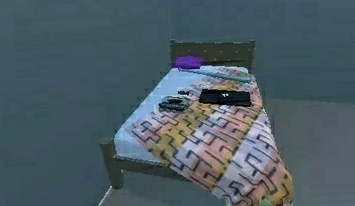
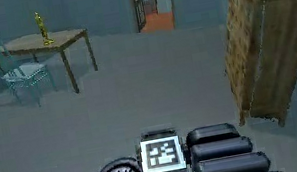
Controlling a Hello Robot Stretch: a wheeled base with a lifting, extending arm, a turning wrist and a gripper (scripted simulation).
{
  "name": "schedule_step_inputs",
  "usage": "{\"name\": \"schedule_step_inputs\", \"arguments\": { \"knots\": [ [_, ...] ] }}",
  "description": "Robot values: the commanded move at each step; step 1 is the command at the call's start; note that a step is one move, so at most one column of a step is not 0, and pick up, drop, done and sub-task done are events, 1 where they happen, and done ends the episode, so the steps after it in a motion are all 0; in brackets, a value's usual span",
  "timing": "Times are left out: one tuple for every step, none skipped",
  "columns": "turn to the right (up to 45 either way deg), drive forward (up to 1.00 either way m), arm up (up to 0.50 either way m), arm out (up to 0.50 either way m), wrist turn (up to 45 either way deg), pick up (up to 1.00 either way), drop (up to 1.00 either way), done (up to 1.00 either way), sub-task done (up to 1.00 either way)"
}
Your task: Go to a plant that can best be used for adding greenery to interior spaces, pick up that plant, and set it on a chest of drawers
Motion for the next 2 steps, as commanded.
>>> {"name": "schedule_step_inputs", "arguments": {
  "knots": [
    [-45.0,0.0,0.0,0.0,0.0,0.0,0.0,0.0,0.0],
    [-45.0,0.0,0.0,0.0,0.0,0.0,0.0,0.0,0.0]
  ]
}}
